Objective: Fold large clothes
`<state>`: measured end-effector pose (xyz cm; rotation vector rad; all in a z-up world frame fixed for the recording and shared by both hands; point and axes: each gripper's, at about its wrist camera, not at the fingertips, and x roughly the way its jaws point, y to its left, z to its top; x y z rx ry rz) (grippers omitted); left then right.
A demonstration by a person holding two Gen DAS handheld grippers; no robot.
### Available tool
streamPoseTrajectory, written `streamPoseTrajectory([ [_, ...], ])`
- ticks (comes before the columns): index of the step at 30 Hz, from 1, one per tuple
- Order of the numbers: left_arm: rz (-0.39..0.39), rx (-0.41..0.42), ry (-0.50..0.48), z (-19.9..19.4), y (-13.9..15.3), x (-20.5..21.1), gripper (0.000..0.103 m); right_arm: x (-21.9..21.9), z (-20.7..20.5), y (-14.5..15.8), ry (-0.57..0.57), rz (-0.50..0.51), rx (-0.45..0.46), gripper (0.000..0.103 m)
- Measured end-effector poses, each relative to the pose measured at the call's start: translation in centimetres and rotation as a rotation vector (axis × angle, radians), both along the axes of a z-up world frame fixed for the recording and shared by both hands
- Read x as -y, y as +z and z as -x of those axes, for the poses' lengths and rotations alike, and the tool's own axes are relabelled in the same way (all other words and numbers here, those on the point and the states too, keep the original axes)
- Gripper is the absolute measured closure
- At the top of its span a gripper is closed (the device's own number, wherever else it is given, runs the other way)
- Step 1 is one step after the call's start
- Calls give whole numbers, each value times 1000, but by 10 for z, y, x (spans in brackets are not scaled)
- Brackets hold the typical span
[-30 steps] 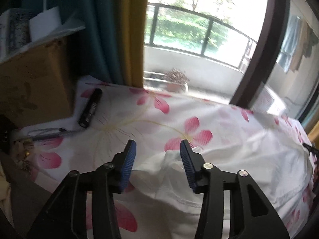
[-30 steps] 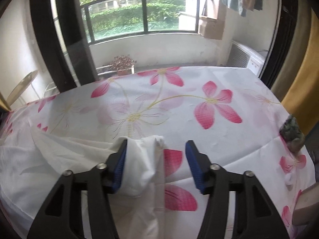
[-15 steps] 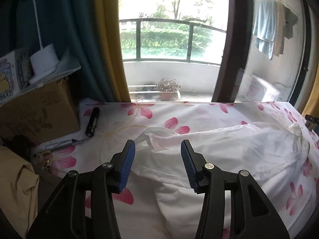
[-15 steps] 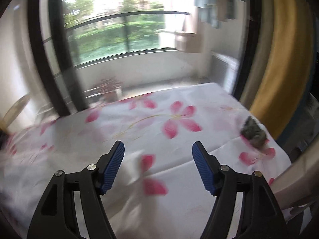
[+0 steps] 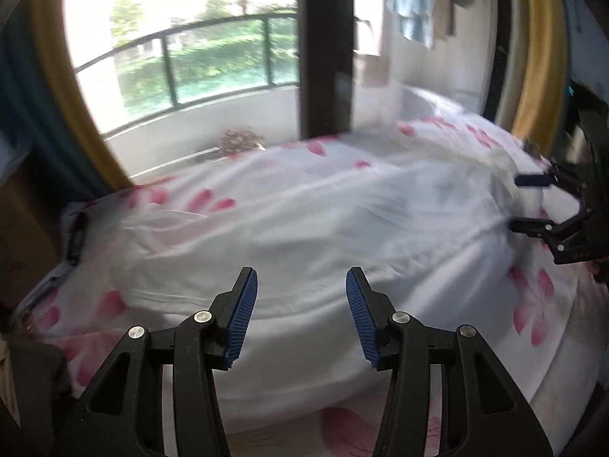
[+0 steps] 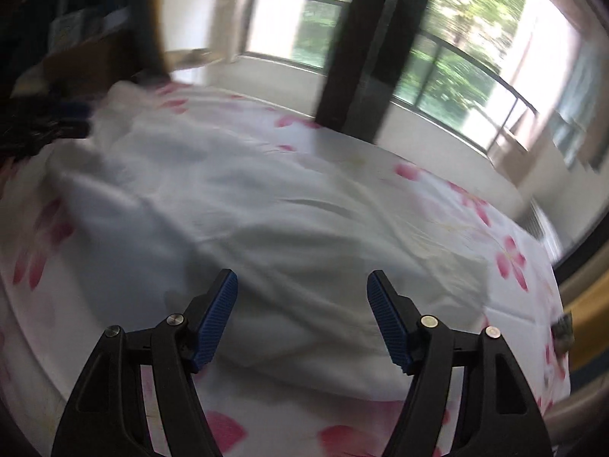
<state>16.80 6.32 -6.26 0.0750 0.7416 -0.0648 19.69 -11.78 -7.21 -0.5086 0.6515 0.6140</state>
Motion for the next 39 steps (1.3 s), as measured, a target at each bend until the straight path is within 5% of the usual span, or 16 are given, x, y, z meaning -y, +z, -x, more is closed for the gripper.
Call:
streamPoseTrajectory([
  [4, -29, -52, -75, -4, -10, 12, 51, -5, -1, 0, 17, -3, 0, 33],
  [6, -51, -77, -92, -9, -16, 14, 51, -4, -5, -1, 19, 2, -7, 43],
  [8, -80, -92, -88, -12, -20, 14, 51, -4, -10, -4, 16, 10, -32, 76],
  [11, -86, -88, -95, -14, -20, 15, 51, -4, -8, 1, 6, 0, -27, 95],
  [15, -134, -81, -108, -19, -20, 21, 51, -1, -13, 12, -2, -21, -1, 100],
  [29, -119, -80, -111, -58, -7, 21, 52, -8, -53, 52, 1, -53, 73, 103],
  [31, -95, -63, -132, -58, -3, 21, 54, -8, -48, 47, 26, -46, 48, 103],
  [34, -75, -35, -152, -58, 4, 21, 96, -7, -36, 33, 70, -54, -10, 99],
  [36, -50, -14, -144, -60, 9, 19, 97, -5, -31, 25, 70, -51, -23, 69],
  [37, -30, -6, -140, -61, 12, 16, 99, -3, -29, 23, 73, -58, -32, 41],
  [38, -11, 0, -133, -63, 14, 14, 99, -3, -27, 22, 78, -66, -36, 30],
  [39, 3, 8, -123, -64, 17, 11, 99, -2, -25, 21, 87, -73, -36, 30],
])
